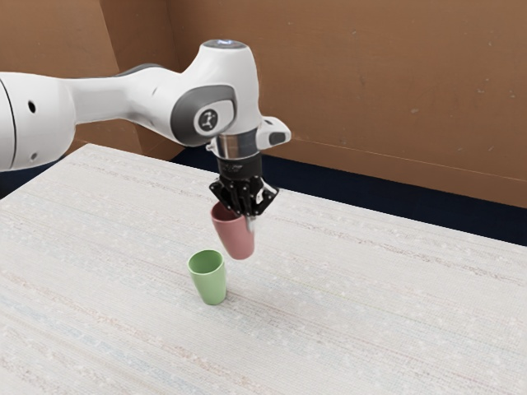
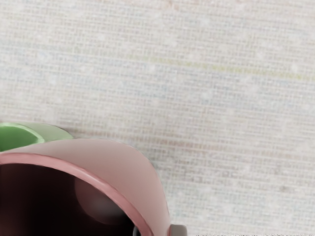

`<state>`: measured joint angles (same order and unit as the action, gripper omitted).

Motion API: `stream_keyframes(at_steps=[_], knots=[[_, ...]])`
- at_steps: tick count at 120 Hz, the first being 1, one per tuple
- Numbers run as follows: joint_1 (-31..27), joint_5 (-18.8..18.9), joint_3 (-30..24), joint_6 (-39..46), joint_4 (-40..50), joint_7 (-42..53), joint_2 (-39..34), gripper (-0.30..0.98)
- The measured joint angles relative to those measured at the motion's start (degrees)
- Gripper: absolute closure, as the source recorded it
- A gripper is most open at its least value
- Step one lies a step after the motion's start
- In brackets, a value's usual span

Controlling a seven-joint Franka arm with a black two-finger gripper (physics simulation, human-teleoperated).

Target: Place the right cup onto the left cup

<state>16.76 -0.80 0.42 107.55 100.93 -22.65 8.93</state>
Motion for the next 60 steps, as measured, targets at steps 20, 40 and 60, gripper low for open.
stream_keyframes(at_steps=[20,40,60], knots=[[-2.5,0.5,-0.1,-0.2,3.6,0.1,-3.7,0.78],[-4.6,1.1,0.0,-0.3,4.8,0.3,-4.6,0.78],[-6.6,1.3,-0.1,-0.3,4.9,0.4,-4.5,0.78]])
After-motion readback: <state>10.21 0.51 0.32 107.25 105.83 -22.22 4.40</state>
